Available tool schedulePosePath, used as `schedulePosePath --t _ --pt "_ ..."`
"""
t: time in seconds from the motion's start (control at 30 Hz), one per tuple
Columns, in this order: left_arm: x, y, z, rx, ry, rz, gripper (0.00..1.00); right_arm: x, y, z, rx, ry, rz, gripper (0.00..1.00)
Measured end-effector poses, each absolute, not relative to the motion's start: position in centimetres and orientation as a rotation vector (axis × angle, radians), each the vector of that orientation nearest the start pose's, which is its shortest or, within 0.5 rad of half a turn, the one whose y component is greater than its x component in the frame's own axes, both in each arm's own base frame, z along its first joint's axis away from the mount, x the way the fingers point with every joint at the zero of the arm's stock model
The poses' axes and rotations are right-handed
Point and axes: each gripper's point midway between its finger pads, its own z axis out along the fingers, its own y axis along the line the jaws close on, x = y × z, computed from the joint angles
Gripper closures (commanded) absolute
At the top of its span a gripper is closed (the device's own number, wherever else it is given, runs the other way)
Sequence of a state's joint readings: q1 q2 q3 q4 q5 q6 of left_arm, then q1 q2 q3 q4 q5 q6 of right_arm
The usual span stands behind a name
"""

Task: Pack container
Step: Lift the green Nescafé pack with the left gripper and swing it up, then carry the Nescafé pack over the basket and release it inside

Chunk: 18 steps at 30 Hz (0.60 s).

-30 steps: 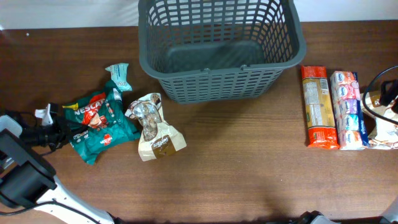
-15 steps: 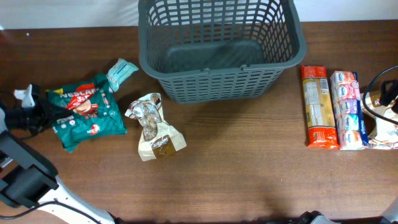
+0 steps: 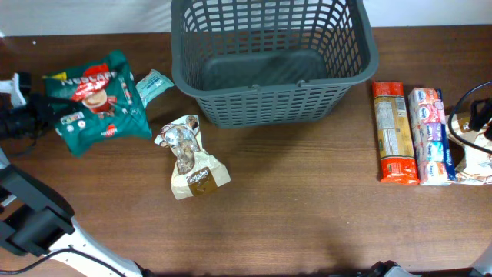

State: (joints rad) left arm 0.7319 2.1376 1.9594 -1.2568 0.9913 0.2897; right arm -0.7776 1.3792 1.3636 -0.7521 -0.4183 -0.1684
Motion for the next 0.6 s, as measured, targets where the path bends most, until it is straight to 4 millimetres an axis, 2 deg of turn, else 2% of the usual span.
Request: schedulePosePath --t 0.2,0.23,0.27,0.3,0.4,0.5,0.53,0.6 --pt "44.3 18.8 26.0 -0.355 2.145 -1.034 0.98 32.1 -21.8 26.8 0.481 2.207 -0.01 0.01" --pt "44.7 18.6 27.6 -0.343 2.123 -1.027 0.98 32.1 -21.8 26.8 0.48 2.207 -0.011 0.01" --pt "45.1 18.0 30.0 -0.32 2.092 -1.027 0.98 32.1 -21.8 26.8 0.481 2.207 -0.01 0.01" --pt "45.3 17.6 31.0 -0.31 2.081 -1.03 0.98 32.1 -21.8 26.8 0.481 2.207 -0.01 0.01" --pt "46.1 15.6 35.0 -0.241 2.04 -1.016 0.98 32.1 -21.8 26.8 0.48 2.206 -0.011 0.01" --pt "47.2 12.8 40.3 -0.104 1.955 -0.975 0.98 32.1 -21.8 26.8 0.481 2.207 -0.01 0.01" --pt "47.4 11.1 42.7 -0.037 1.91 -0.967 0.98 32.1 -21.8 26.8 0.481 2.207 -0.01 0.01" --pt "47.4 8.5 46.1 0.054 1.845 -0.973 0.98 32.1 -21.8 26.8 0.481 2.207 -0.01 0.01"
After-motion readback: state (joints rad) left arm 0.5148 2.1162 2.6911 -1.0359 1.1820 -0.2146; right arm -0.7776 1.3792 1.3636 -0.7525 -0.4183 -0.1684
